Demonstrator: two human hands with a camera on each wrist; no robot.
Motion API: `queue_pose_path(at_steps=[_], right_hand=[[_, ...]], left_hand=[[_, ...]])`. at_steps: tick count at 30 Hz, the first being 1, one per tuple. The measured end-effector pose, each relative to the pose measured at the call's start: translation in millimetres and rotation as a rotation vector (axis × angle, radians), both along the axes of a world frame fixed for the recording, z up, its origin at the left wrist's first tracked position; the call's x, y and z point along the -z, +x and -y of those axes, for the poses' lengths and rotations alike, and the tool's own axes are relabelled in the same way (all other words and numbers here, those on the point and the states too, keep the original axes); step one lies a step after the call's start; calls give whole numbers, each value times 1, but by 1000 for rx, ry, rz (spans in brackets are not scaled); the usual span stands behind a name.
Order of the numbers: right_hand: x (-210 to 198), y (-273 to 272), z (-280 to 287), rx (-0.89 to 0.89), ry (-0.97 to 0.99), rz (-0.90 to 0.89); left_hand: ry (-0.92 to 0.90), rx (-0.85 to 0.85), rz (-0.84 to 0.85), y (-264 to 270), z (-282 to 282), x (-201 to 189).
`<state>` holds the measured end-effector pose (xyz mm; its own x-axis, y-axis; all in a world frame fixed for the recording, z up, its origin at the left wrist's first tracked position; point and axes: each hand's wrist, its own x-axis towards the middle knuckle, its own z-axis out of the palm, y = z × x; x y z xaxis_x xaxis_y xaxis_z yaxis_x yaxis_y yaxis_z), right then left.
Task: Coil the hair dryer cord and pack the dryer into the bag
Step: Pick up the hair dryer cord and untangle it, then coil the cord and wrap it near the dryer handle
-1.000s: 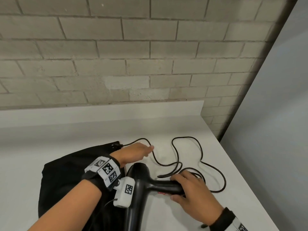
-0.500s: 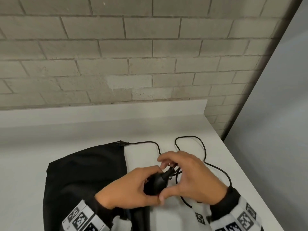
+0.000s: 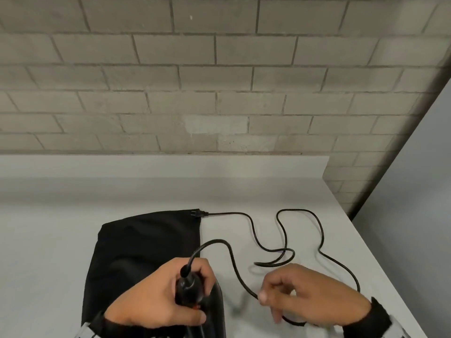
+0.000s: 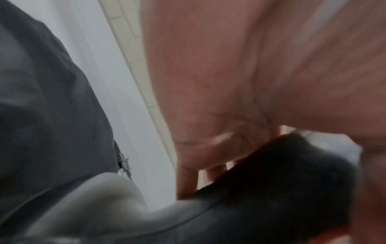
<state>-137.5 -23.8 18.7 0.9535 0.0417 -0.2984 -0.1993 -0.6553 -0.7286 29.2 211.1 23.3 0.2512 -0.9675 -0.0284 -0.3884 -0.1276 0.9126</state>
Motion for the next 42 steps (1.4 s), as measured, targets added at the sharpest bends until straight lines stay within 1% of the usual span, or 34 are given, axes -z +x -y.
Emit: queue_pose_path(at_steps=[2,3,6,8,10,12,15,17,20,23,25,28,30,32,34,36,38,39,41,42], right_hand=[[-9,-10,8,-27,-101,52],[-13,-13,12,-22,-119,86],[-20,-15,18,72,-75,208],[-25,-14,16,124,-99,303],[-31,-14,11,155,-130,385],[-37,-12,4,173,-194,459],[-47,-5,-9,157,-262,527],[-48,0,-16,173,-198,557],[-39,6,-16,212,-80,541],[-16,7,-5,225,-94,466],[7,3,6,242,-83,446],[36,-3,23,297,76,411],[41,-6,30,340,210,389],[41,-8,33,407,329,411],[37,-9,33,457,370,439],[37,-11,34,482,370,469],[31,-12,31,521,366,533],[27,-13,28,538,407,566],[18,-12,21,569,556,631],[13,-11,16,558,640,637]], left_hand=[[-16,-12,-28,2,-6,-1],[-20,1,-61,3,-9,-1],[-64,81,-209,2,-12,-7],[-152,78,-274,0,-11,-14],[-243,20,-284,-3,-8,-24],[-282,-65,-313,-6,-4,-35],[-269,-223,-522,-11,4,-48],[-274,-346,-654,-14,10,-54],[-343,-477,-774,-17,15,-58],[-425,-551,-918,-15,13,-55],[-465,-591,-992,-13,10,-52],[-493,-643,-1058,-10,7,-49],[-516,-664,-1089,-8,7,-47],[-554,-682,-1122,-6,7,-46],[-594,-685,-1181,-4,6,-44],[-623,-663,-1232,-3,5,-43],[-630,-649,-1222,-2,4,-42],[-626,-648,-1189,-3,4,-41],[-609,-646,-1090,-4,4,-40],[-601,-644,-1040,-6,5,-40]])
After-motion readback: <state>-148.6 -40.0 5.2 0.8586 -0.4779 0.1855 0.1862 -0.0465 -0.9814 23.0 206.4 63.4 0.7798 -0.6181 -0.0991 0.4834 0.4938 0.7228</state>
